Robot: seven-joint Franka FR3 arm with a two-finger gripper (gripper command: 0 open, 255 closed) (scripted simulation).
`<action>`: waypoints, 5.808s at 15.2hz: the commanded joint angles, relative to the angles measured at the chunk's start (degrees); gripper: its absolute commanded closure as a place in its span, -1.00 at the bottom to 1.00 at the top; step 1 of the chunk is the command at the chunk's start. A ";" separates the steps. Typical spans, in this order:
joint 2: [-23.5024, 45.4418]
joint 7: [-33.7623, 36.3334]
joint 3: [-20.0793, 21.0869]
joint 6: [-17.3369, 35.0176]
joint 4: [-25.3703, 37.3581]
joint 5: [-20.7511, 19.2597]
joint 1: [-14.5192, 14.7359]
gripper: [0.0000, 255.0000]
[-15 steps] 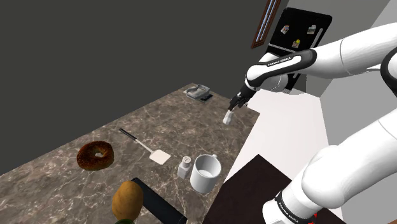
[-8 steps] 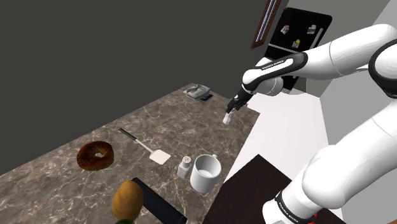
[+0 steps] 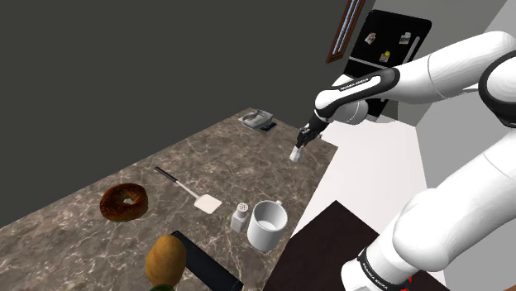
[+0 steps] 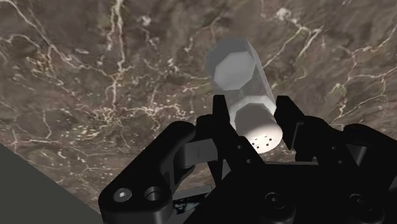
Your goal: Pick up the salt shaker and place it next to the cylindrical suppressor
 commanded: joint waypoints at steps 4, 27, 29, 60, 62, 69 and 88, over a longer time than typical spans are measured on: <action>0.01 -0.01 0.00 -0.01 0.00 0.01 0.00 1.00; -8.92 6.68 2.29 -16.78 8.70 -6.49 -1.94 1.00; -9.43 7.06 2.46 -18.35 9.82 -6.76 -2.00 1.00; -24.31 36.73 25.50 -25.54 4.25 -5.73 5.10 1.00; -24.35 39.67 27.92 -25.44 4.31 -5.12 6.08 1.00; -22.33 50.07 36.55 -25.02 6.64 -3.44 9.07 1.00; -0.53 82.38 61.65 -26.30 28.87 -13.07 11.17 1.00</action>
